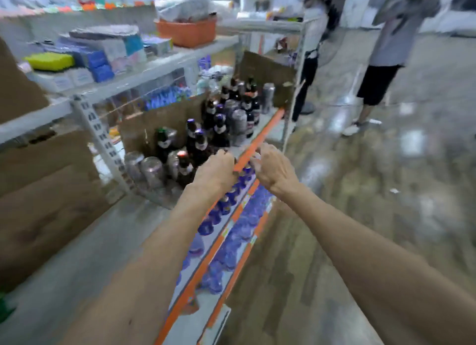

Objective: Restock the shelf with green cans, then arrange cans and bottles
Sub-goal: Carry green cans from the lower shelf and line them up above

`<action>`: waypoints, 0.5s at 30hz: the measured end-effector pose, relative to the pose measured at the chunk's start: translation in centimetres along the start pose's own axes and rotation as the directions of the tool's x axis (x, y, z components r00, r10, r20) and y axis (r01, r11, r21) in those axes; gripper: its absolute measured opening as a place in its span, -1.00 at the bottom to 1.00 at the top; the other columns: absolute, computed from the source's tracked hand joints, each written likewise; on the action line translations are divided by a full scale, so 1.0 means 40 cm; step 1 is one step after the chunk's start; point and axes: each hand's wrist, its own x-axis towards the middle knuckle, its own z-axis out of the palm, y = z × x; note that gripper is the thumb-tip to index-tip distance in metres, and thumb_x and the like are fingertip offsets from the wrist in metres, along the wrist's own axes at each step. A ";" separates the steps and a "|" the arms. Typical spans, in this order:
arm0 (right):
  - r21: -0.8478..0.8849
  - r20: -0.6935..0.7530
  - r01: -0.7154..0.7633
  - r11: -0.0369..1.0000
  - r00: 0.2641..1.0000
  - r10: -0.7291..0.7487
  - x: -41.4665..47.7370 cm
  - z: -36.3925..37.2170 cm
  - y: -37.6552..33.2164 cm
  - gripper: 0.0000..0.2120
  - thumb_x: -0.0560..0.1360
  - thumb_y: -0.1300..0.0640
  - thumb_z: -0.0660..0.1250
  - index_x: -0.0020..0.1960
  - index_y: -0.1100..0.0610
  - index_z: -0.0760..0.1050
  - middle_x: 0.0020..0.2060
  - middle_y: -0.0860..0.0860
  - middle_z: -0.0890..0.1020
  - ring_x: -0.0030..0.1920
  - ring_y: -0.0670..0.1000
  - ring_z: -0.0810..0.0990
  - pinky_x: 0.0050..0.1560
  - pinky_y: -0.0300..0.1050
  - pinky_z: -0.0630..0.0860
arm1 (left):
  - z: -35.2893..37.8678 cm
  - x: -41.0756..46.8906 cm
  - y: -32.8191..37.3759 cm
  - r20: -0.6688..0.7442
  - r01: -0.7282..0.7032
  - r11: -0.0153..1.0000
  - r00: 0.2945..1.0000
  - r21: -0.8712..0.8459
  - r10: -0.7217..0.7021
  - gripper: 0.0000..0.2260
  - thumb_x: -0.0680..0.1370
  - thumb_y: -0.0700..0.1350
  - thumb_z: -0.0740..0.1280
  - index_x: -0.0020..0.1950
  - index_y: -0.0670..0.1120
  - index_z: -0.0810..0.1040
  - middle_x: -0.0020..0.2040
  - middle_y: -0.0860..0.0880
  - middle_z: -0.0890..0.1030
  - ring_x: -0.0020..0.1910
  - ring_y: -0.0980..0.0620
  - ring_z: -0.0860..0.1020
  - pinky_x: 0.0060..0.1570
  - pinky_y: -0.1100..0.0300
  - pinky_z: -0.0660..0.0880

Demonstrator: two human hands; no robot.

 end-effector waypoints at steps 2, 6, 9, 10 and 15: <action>-0.023 -0.033 -0.096 0.995 0.995 0.095 -0.017 -0.098 0.167 -0.73 0.59 0.08 0.23 0.22 0.21 0.42 0.17 0.22 0.53 0.20 0.24 0.51 0.13 0.06 0.41 | 0.050 0.072 0.162 0.042 -0.080 0.997 0.996 -0.011 0.081 -0.77 0.46 -0.05 0.21 0.05 -0.06 0.53 -0.02 -0.14 0.59 -0.01 -0.20 0.61 -0.08 -0.08 0.58; -0.043 -0.067 -0.249 0.968 0.967 0.246 -0.053 -0.273 0.450 -0.71 0.61 0.08 0.20 0.24 0.22 0.43 0.20 0.23 0.52 0.23 0.26 0.49 0.17 0.08 0.41 | 0.125 0.145 0.469 0.057 -0.196 0.981 0.979 -0.010 0.196 -0.76 0.51 -0.08 0.36 0.14 -0.13 0.54 0.11 -0.19 0.58 0.17 -0.21 0.54 0.13 -0.04 0.49; -0.018 -0.101 -0.317 0.948 0.944 0.313 -0.063 -0.351 0.602 -0.71 0.59 0.04 0.19 0.19 0.22 0.45 0.17 0.21 0.54 0.21 0.24 0.51 0.17 0.09 0.46 | 0.182 0.200 0.632 0.081 -0.268 0.963 0.961 0.021 0.265 -0.74 0.52 -0.07 0.36 0.17 -0.13 0.55 0.13 -0.18 0.58 0.16 -0.20 0.55 0.09 0.01 0.45; -0.012 -0.099 -0.324 0.946 0.942 0.321 -0.064 -0.365 0.641 -0.69 0.59 0.03 0.19 0.19 0.22 0.45 0.17 0.21 0.54 0.20 0.24 0.51 0.17 0.08 0.46 | 0.197 0.215 0.676 0.104 -0.266 0.964 0.959 0.014 0.263 -0.73 0.53 -0.08 0.35 0.19 -0.14 0.53 0.15 -0.18 0.56 0.17 -0.20 0.54 0.10 0.01 0.44; -0.020 -0.087 -0.340 0.940 0.938 0.337 -0.022 -0.384 0.803 -0.72 0.63 0.05 0.15 0.23 0.20 0.43 0.18 0.15 0.52 0.17 0.21 0.51 0.08 0.08 0.48 | 0.278 0.336 0.813 0.136 -0.274 0.960 0.951 -0.052 0.279 -0.75 0.56 -0.01 0.31 0.18 -0.10 0.48 0.18 -0.12 0.49 0.15 -0.17 0.52 0.12 -0.12 0.50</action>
